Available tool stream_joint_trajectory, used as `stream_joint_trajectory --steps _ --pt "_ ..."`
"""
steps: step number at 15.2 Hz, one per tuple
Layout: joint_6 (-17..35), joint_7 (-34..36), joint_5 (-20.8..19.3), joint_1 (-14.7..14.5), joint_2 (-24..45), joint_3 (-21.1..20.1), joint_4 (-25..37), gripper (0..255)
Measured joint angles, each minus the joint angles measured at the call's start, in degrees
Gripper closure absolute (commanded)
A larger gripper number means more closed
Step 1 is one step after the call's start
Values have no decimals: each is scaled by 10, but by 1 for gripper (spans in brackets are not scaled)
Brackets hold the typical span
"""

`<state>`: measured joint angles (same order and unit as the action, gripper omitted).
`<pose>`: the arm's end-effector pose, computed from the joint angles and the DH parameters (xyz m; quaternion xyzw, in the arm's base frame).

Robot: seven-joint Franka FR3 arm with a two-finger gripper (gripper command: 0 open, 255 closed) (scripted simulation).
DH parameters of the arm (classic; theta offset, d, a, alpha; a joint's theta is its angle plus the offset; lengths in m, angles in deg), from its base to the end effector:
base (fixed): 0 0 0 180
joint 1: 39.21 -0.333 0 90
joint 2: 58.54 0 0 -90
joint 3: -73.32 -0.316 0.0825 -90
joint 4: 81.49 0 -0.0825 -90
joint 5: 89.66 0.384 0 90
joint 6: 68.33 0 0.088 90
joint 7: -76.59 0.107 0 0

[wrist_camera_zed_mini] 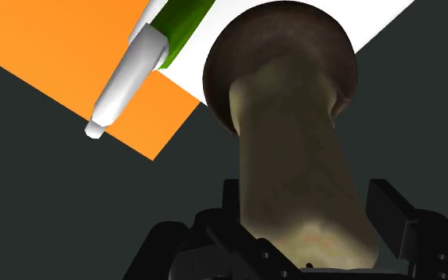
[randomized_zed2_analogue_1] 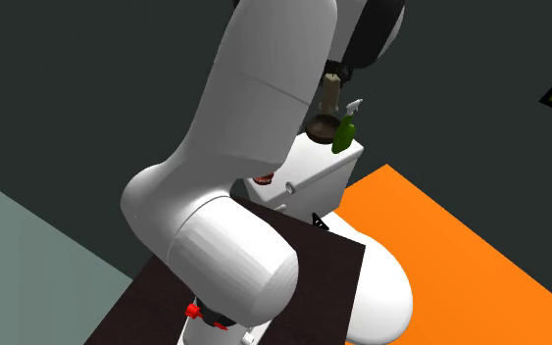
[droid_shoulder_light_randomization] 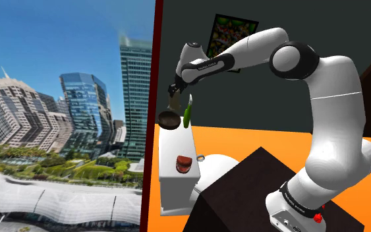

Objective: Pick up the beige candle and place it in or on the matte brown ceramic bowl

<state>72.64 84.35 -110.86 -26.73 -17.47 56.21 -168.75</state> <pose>0.7328 0.0191 0.2759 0.9892 0.0538 0.1333 0.0273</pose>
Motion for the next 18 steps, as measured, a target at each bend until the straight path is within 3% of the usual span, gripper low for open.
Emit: stream_joint_trajectory --steps 4,18 --pt "-4 -5 -3 -6 39 6 44 255" --pt "52 9 -22 -20 113 28 62 255"
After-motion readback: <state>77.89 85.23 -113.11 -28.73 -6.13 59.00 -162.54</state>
